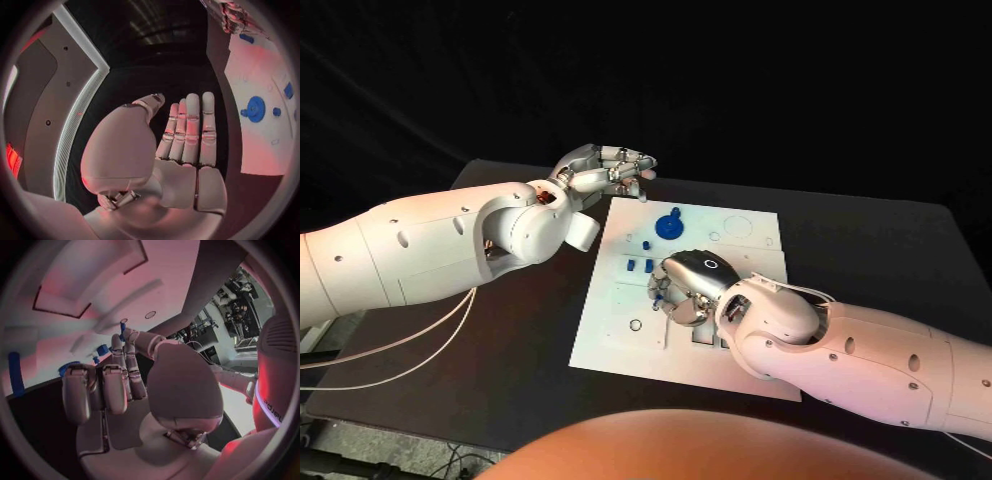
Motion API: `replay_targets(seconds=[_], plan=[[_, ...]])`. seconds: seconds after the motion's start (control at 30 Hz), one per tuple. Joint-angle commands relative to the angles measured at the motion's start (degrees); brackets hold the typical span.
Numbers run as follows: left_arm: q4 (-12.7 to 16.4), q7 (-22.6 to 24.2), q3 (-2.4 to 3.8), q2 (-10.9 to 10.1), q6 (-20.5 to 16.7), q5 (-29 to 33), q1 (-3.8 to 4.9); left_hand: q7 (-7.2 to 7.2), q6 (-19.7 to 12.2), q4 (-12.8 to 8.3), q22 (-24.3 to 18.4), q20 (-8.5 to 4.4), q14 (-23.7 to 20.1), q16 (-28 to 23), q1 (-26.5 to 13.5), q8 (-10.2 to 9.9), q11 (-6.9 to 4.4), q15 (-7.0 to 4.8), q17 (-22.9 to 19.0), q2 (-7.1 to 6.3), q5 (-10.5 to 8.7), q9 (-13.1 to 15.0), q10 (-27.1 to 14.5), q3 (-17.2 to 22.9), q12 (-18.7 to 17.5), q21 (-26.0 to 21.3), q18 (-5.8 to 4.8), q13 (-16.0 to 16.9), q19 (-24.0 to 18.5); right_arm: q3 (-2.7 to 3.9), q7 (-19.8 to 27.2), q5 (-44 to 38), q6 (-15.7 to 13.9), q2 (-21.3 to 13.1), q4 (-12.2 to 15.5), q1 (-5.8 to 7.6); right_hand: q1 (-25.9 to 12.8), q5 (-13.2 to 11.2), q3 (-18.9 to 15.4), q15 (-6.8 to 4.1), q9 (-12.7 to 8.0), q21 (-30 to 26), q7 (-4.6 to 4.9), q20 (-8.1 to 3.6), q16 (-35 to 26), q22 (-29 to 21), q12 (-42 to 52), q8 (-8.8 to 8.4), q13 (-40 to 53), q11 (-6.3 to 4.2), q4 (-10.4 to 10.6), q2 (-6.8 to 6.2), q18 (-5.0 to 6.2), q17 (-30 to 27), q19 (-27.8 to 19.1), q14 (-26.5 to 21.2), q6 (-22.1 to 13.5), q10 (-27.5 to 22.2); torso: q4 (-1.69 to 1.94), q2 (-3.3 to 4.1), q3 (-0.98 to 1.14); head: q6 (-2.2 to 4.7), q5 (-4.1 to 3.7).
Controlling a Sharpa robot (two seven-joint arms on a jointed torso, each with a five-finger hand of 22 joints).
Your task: Assemble the parts on the task board
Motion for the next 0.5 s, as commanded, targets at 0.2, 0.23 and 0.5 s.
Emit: replay_targets(seconds=[0.2, 0.23, 0.5], plan=[[0.07, 0.05, 0.05, -0.03, 0.78, -0.1, 0.04, -0.07, -0.5, -0.2, 0.01, 0.0, -0.14, -0.38, 0.42, 0.29, 0.28, 0.1, -0.07, 0.06, 0.33, 0.05, -0.02, 0.01, -0.29, -0.36, 0.48, -0.06, 0.48, -0.05, 0.46, -0.94, 1.74, -0.04, -0.23, -0.16, -0.14, 0.33, 0.32, -0.5, 0.06, 0.12, 0.02, -0.34, 0.18, 13.21, 0.31, 0.05, 2.09, -2.27, 0.11, 0.69, -0.71, 0.59, 3.13, 2.96, -0.23, 2.42, -0.01, 0.01, 0.02, 0.01, 0.18], [0.05, 0.03, 0.05, -0.03, 0.78, -0.11, 0.04, -0.07, -0.5, -0.2, 0.01, 0.0, -0.14, -0.38, 0.42, 0.29, 0.28, 0.1, -0.07, 0.06, 0.33, 0.05, -0.02, 0.01, -0.29, -0.36, 0.48, -0.06, 0.48, -0.06, 0.45, -0.94, 1.82, -0.05, -0.24, -0.16, -0.14, 0.33, 0.32, -0.5, 0.06, 0.12, 0.02, -0.34, 0.18, 13.21, 0.31, 0.05, 2.09, -2.27, 0.11, 0.69, -0.71, 0.59, 3.13, 2.96, -0.23, 2.42, -0.02, -0.03, 0.03, 0.01, 0.21], [-0.1, -0.05, 0.05, -0.05, 0.83, -0.11, 0.04, -0.07, -0.5, -0.2, 0.01, 0.0, -0.14, -0.38, 0.42, 0.29, 0.28, 0.1, -0.07, 0.06, 0.33, 0.05, -0.02, 0.01, -0.29, -0.36, 0.48, -0.06, 0.48, -0.1, 0.42, -0.95, 2.35, -0.05, -0.19, -0.2, -0.14, 0.33, 0.32, -0.5, 0.06, 0.12, 0.02, -0.34, 0.18, 13.21, 0.31, 0.05, 2.09, -2.27, 0.11, 0.69, -0.71, 0.59, 3.13, 2.96, -0.23, 2.42, -0.04, -0.03, 0.04, 0.01, 0.3]])
